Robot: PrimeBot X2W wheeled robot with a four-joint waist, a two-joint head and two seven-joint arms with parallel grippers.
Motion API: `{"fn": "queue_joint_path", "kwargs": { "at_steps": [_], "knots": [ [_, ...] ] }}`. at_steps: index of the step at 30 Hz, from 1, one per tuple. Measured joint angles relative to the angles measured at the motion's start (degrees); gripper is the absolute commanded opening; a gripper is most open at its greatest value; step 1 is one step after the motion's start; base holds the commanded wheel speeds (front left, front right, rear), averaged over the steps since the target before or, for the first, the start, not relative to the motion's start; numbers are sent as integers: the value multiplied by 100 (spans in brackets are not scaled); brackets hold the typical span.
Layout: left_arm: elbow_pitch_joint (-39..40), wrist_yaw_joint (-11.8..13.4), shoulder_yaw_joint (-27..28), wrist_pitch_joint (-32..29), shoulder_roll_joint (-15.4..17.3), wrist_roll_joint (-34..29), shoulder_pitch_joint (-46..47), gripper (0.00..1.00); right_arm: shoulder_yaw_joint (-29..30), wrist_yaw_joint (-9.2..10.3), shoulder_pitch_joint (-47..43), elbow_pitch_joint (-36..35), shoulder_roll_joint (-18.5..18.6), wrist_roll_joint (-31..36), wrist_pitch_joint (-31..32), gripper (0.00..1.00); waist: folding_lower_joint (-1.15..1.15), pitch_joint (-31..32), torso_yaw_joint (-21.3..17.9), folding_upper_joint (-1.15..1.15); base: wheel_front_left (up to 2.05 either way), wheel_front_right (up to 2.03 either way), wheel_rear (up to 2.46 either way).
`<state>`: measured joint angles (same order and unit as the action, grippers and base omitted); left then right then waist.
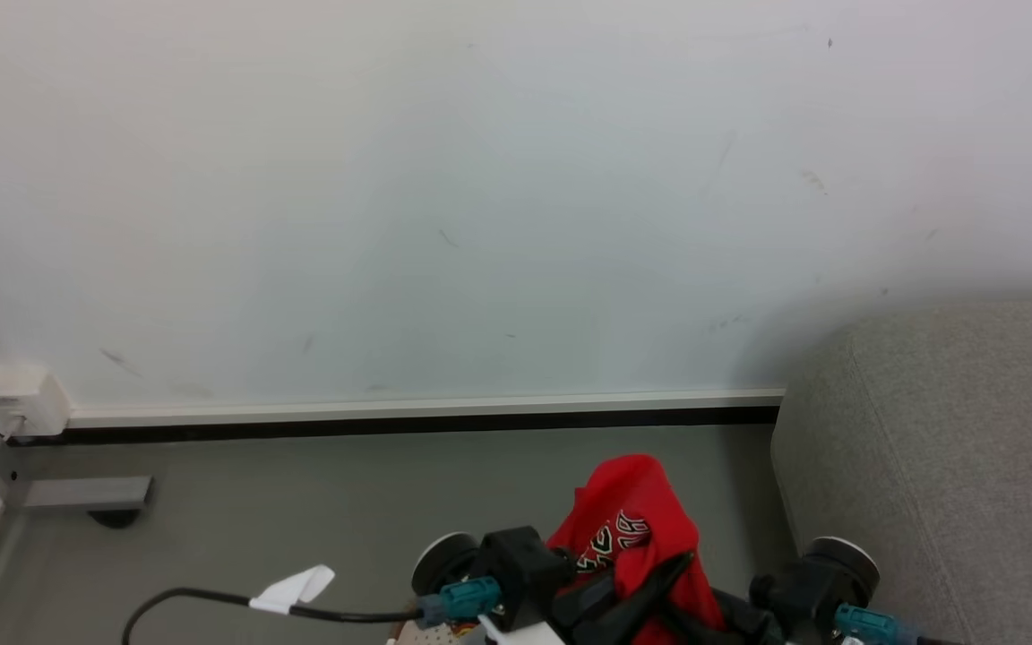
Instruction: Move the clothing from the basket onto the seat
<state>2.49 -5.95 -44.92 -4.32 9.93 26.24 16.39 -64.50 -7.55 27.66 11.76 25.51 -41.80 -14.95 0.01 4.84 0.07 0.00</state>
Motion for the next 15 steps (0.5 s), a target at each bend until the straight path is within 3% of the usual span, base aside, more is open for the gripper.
{"fn": "queue_joint_path", "kwargs": {
  "at_steps": [1,2,8,15],
  "knots": [
    [-20,26,10,44,11,-7,2,49,20,0,13,10,12,-42,0,0,0,-1,-8,0,0,0,0],
    [-37,47,21,78,19,-31,4,100,57,0,17,19,32,-67,-1,0,0,-1,-18,0,0,0,0],
    [-167,180,76,224,122,-123,-7,100,610,0,-109,-98,200,-129,-8,0,0,-5,-141,0,0,0,0],
    [-356,272,53,369,181,-218,-46,100,1236,0,-318,-332,443,-69,-8,0,0,-67,-554,0,0,0,0]
  ]
}}
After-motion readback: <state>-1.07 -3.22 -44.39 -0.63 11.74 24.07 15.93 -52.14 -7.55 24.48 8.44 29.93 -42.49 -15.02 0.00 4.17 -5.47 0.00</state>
